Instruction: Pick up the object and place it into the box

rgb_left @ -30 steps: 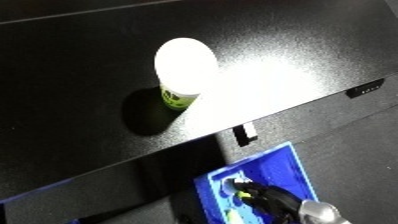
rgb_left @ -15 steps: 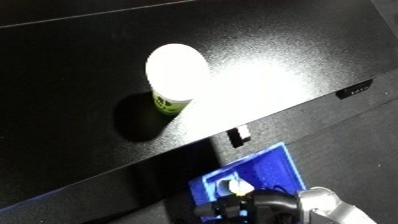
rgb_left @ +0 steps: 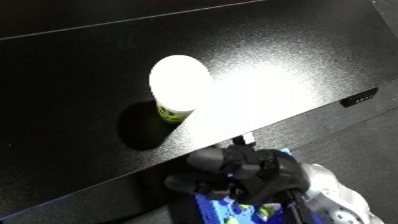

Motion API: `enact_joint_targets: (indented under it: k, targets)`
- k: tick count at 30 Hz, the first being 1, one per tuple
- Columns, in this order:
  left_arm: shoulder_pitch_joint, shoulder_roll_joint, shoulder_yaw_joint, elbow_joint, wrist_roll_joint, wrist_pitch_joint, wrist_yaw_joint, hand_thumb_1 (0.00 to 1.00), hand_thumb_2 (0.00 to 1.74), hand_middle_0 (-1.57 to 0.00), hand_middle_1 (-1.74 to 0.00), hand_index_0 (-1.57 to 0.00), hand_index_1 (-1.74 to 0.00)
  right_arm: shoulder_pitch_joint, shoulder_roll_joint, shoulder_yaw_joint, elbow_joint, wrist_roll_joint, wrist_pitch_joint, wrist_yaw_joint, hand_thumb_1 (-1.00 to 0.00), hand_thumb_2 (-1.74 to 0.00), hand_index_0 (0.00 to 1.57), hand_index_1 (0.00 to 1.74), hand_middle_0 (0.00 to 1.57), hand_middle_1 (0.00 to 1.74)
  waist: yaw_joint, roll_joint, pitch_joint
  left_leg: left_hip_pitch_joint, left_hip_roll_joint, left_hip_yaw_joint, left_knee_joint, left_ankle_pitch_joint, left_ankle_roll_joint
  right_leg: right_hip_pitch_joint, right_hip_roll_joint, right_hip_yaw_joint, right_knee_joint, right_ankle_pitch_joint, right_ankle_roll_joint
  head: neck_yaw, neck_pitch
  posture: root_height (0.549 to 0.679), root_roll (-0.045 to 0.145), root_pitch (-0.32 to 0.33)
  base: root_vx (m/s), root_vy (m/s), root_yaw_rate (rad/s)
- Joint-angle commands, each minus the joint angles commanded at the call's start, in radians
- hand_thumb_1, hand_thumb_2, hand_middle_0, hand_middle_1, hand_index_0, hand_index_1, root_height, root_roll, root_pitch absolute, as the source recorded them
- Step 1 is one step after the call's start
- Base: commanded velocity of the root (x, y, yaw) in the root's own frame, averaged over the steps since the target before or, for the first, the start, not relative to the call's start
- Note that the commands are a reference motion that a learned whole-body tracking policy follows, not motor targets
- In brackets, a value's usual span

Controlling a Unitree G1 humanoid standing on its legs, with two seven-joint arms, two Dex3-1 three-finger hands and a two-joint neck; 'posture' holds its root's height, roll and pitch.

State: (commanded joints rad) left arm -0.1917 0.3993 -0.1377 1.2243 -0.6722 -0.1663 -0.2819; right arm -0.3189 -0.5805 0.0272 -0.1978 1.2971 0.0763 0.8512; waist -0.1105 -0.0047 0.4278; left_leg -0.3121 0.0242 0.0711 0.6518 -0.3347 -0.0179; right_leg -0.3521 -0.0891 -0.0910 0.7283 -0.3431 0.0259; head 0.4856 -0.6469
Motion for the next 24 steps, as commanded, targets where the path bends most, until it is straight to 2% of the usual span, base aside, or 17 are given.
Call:
enact_joint_targets:
  k: [6,10,12,14,18,24]
  targets:
    - [0.009,-0.012,0.015,-0.003,0.017,0.014,0.0,0.0,0.0,0.0,0.0,0.0,0.0,-0.035,0.035,-0.098,0.015,-0.037,-0.189,-0.176,0.0,0.0,0.0,0.0,0.0,0.0,-0.007,0.009,-0.003,0.002,0.0,0.002,0.01,-0.007,0.0017,0.002,-0.0014,-0.001,0.007,0.0,-0.0017,-0.018,-0.006,0.643,0.051,-0.021,0.02,0.011,0.005]
    - [0.027,-0.023,0.013,-0.02,-0.005,0.016,0.006,0.0,0.0,0.0,0.0,0.0,0.0,-0.048,0.02,-0.173,0.058,-0.185,-0.376,-0.363,0.0,0.0,0.0,0.0,0.0,0.0,-0.018,0.017,0.006,0.008,0.0,0.009,0.014,-0.009,0.0088,0.002,0.0044,0.008,0.011,0.0,-0.0047,-0.068,0.003,0.642,0.053,-0.027,0.027,0.049,-0.09]
    - [0.035,-0.027,0.008,-0.031,-0.021,0.016,0.012,0.0,0.0,0.0,0.0,0.0,0.0,-0.051,0.002,-0.18,0.073,-0.267,-0.423,-0.443,0.0,0.0,0.0,0.0,0.0,0.0,-0.022,0.02,0.012,0.011,-0.001,0.012,0.014,-0.009,0.0126,0.001,0.0066,0.012,0.014,-0.001,-0.006,-0.08,0.007,0.642,0.054,-0.03,0.028,0.048,-0.077]
    - [0.041,-0.031,0.006,-0.04,-0.03,0.016,0.019,0.0,0.0,0.0,0.0,0.0,0.0,-0.058,-0.012,-0.175,0.079,-0.335,-0.417,-0.511,0.0,0.0,0.0,0.0,0.0,0.0,-0.024,0.021,0.016,0.014,-0.002,0.013,0.012,-0.009,0.015,0.001,0.0078,0.015,0.015,-0.001,-0.0072,-0.089,0.012,0.641,0.054,-0.031,0.023,0.034,-0.043]
    - [0.049,-0.037,0.007,-0.045,-0.034,0.018,0.029,0.0,0.0,0.0,0.0,0.0,0.0,-0.074,-0.035,-0.143,0.084,-0.472,-0.362,-0.65,0.0,0.0,0.0,0.0,0.0,0.0,-0.022,0.02,0.024,0.017,-0.004,0.013,0.01,-0.006,0.0176,0.003,0.0081,0.017,0.014,-0.002,-0.0109,-0.097,0.017,0.641,0.057,-0.034,0.014,0.016,-0.008]
    - [0.058,-0.044,-0.002,-0.05,-0.03,0.017,0.039,0.0,0.0,0.0,0.0,0.0,0.0,-0.115,-0.069,-0.067,0.124,-0.597,-0.255,-0.81,0.0,0.0,0.0,0.0,0.0,0.0,-0.008,0.018,0.028,0.021,-0.008,0.007,0.003,-0.001,0.0198,0.008,0.0077,0.016,0.01,-0.005,-0.0177,-0.092,0.022,0.641,0.057,-0.037,0.016,-0.003,0.026]
